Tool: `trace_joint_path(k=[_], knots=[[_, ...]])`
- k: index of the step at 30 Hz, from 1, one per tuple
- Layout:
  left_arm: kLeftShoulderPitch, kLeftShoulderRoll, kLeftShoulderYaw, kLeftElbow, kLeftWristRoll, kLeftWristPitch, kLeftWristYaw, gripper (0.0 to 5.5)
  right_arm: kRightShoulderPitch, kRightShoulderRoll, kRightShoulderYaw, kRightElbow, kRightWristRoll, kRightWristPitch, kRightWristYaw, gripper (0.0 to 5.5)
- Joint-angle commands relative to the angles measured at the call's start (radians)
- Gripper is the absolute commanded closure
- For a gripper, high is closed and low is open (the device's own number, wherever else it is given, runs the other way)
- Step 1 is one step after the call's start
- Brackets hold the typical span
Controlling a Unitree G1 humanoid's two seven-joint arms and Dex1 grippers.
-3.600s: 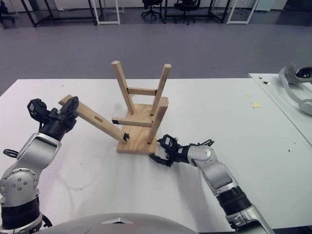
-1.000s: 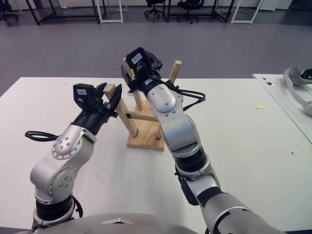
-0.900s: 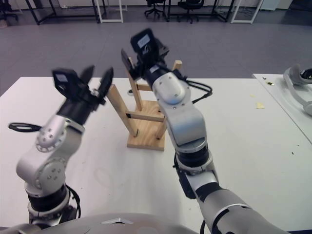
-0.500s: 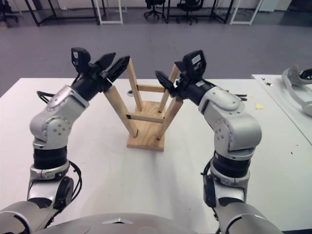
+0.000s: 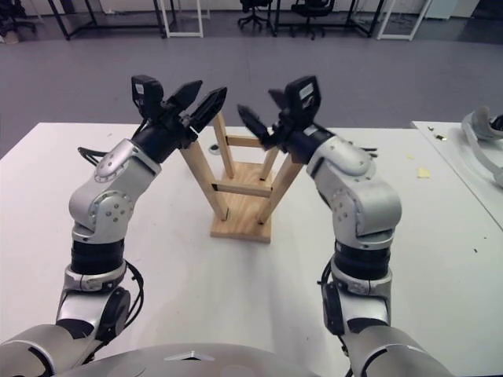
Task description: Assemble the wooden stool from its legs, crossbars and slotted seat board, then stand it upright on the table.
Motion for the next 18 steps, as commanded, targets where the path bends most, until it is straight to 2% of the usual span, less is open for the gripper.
trace_joint_path(k=[1, 5, 8, 10, 12, 16, 18], knots=[[-0.123, 0.072, 0.094, -0.03, -0.075, 0.061, 0.012, 1.99, -0.13, -0.074, -0.105, -0.02, 0.111, 0.057, -0.014, 1.66], [-0.032, 0.063, 0.029, 0.019, -0.039, 0.073, -0.007, 1.99, 0.078, -0.141, -0.031, -0.062, 0.142, 0.118, 0.04, 1.66], [0.154, 0.008, -0.166, 0.161, 0.11, -0.02, -0.045, 1.99, 0.325, -0.156, 0.079, -0.007, 0.083, 0.077, 0.071, 1.66], [0.223, 0.005, -0.237, 0.201, 0.171, -0.04, -0.052, 1.99, 0.391, -0.171, 0.169, 0.034, 0.031, 0.031, 0.077, 1.66], [0.23, 0.023, -0.246, 0.189, 0.194, -0.05, -0.059, 1.99, 0.371, -0.159, 0.198, 0.05, 0.022, -0.008, 0.067, 1.66], [0.164, 0.031, -0.209, 0.15, 0.192, -0.059, -0.056, 1.99, 0.287, -0.132, 0.184, 0.018, 0.062, -0.033, 0.041, 1.66], [0.112, 0.034, -0.154, 0.098, 0.147, -0.048, -0.04, 1.99, 0.227, -0.122, 0.124, -0.013, 0.121, -0.028, 0.031, 1.66]])
